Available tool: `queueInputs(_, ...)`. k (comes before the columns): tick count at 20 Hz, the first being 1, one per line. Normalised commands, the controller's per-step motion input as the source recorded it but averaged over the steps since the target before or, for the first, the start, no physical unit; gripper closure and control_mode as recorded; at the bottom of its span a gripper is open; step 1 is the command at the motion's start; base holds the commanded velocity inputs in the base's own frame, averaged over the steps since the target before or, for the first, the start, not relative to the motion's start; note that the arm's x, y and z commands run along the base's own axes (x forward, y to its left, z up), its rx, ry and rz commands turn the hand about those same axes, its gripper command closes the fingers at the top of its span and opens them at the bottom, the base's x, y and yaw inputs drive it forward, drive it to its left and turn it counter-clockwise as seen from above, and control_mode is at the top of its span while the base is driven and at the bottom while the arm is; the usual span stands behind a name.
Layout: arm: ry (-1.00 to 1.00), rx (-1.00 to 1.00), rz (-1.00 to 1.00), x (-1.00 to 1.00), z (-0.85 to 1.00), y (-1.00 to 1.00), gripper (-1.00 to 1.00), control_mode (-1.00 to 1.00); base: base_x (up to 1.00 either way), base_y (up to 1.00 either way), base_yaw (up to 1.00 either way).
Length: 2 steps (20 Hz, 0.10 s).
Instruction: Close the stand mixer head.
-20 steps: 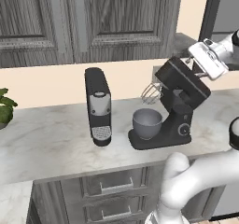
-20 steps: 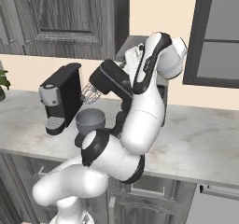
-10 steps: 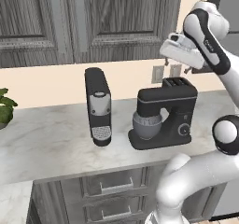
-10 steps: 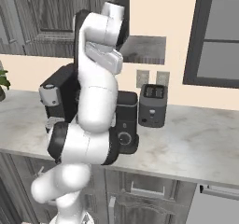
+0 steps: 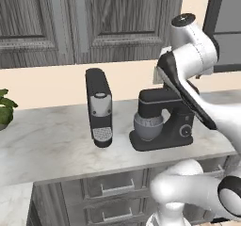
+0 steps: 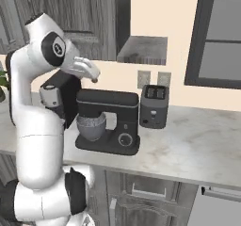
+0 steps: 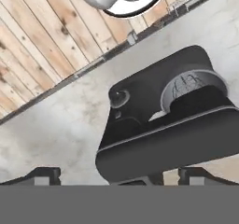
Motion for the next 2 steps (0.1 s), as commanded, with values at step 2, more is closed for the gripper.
queueInputs(2,-0.55,-0.32,0.0,-1.0,-0.4,0.0,-1.0,-1.0,0.0,0.0,0.0)
